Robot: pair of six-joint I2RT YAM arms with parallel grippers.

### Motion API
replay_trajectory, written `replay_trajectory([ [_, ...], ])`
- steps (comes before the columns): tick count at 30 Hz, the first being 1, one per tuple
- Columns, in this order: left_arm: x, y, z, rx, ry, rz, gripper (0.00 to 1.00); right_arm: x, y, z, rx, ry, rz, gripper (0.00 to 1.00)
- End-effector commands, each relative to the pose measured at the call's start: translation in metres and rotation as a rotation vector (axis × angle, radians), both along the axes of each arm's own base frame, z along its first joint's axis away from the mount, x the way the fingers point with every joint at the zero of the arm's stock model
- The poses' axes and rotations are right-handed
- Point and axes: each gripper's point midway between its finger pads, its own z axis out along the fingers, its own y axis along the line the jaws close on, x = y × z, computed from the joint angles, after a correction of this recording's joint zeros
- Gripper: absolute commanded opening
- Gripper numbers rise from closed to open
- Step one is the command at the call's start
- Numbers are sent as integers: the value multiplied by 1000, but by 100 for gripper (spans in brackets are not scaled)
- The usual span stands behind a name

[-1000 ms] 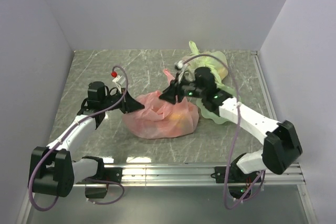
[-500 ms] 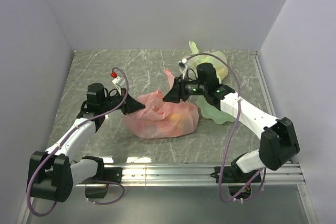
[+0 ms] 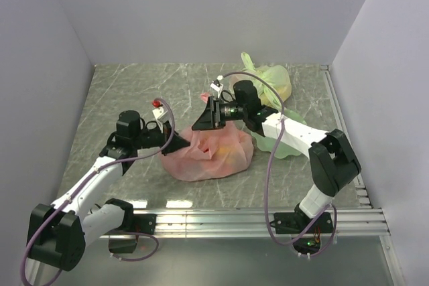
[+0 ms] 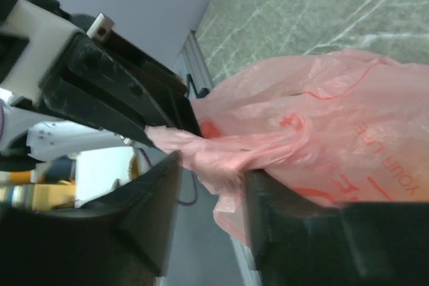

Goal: Place the fake fruits into the plastic bag and tie a complex knot

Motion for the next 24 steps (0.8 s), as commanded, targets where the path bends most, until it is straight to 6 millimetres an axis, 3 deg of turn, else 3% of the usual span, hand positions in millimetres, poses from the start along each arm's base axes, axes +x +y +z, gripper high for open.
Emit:
replay_trajectory([
  [1, -3, 0, 1, 44, -92, -41, 7, 4, 16, 47, 118, -73, 24, 32],
  [2, -2, 0, -2, 69, -137, -55, 8, 5, 17, 49, 130, -97, 22, 13],
  [3, -6, 2, -8, 92, -116, -60, 9, 5, 18, 50, 133, -110, 21, 7],
  [5, -6, 4, -15, 128, -134, -78, 20, 5, 17, 52, 142, -169, 19, 0],
  [8, -8, 6, -14, 149, -110, -82, 36, -3, 12, 60, 184, -262, 34, 0],
  [10, -6, 5, -3, 127, -102, -67, 55, -16, 10, 70, 210, -369, 69, 0],
  [13, -1, 1, 17, 77, -80, -33, 77, -31, 9, 67, 203, -487, 123, 0],
  [15, 2, 0, 20, 49, -10, 5, 85, -37, 9, 62, 191, -529, 146, 0],
  [18, 3, -4, 24, 26, 11, -10, 88, -44, 9, 59, 179, -606, 177, 0],
  [22, 8, -10, 13, 2, 86, -11, 87, -41, 11, 59, 168, -692, 188, 0],
  [23, 9, -11, 10, -2, 97, -11, 86, -37, 11, 59, 158, -702, 176, 0],
  [24, 10, -12, 7, -4, 109, -22, 77, -35, 11, 58, 149, -715, 168, 0],
])
